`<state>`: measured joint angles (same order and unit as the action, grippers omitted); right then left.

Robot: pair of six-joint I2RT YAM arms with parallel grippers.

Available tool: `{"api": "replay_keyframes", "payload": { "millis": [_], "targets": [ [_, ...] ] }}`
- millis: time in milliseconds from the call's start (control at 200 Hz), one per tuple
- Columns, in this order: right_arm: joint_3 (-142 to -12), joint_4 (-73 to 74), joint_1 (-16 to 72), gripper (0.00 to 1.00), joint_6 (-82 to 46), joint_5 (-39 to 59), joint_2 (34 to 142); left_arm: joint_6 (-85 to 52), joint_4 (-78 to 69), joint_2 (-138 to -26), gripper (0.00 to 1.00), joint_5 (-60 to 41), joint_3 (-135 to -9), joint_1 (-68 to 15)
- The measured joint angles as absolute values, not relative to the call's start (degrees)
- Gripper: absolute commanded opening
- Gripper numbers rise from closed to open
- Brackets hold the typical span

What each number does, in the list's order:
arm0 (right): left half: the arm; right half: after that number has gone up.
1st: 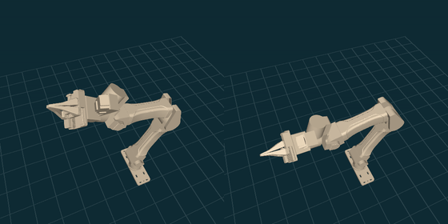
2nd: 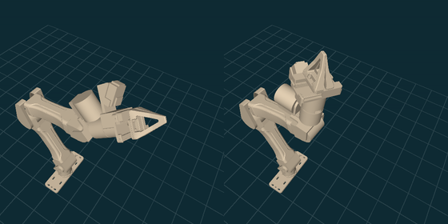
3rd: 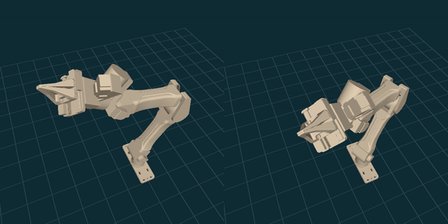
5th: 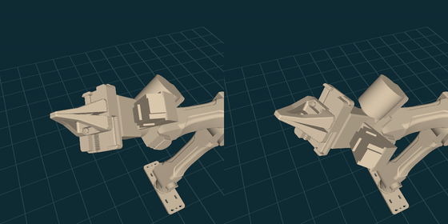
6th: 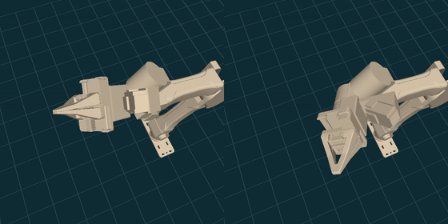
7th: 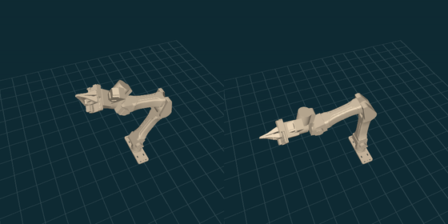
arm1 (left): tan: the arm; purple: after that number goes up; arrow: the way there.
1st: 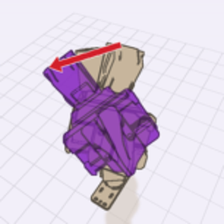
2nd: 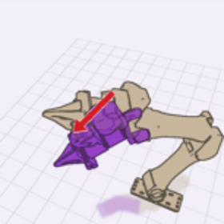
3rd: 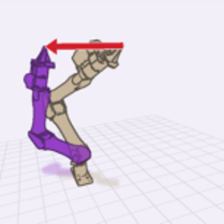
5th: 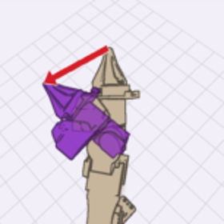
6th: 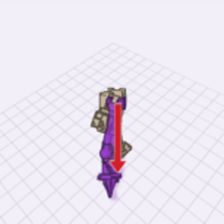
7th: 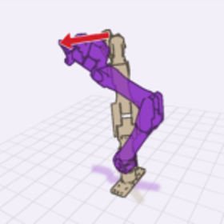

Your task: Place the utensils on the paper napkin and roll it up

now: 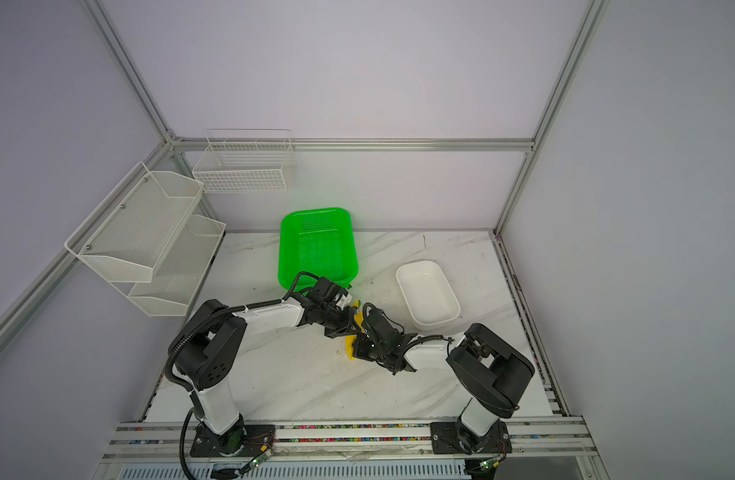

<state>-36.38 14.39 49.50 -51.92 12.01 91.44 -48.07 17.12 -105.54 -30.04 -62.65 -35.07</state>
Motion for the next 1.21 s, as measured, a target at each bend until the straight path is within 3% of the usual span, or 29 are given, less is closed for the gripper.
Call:
{"api": "replay_keyframes", "payload": {
  "millis": [305, 380, 430, 545, 715, 1205],
  "targets": [
    [-31.88, 11.00, 49.50, 0.57, -54.76, 7.55, 79.90, -48.49, 16.23, -106.30, 0.05, -30.04, -62.92, -35.40],
    [-31.83, 11.75, 49.47, 0.89, -54.61, 7.84, 78.96, -48.49, 15.94, -106.30, 0.06, -30.04, -62.92, -35.40],
    [-31.86, 12.34, 49.50, 0.94, -54.39, 7.92, 78.61, -48.49, 15.90, -106.32, 0.06, -30.06, -62.92, -35.40],
    [-32.40, 13.04, 49.50, 0.94, -54.11, 7.88, 80.05, -48.49, 15.86, -106.76, 0.05, -30.04, -62.92, -35.40],
    [-34.54, 13.08, 49.50, 0.87, -52.66, 7.90, 86.52, -48.49, 15.79, -107.59, 0.05, -30.09, -62.92, -35.42],
    [-38.00, 14.37, 49.47, 0.51, -49.80, 6.61, 92.42, -48.49, 15.51, -107.85, 0.06, -30.33, -64.51, -35.62]
  ]
}}
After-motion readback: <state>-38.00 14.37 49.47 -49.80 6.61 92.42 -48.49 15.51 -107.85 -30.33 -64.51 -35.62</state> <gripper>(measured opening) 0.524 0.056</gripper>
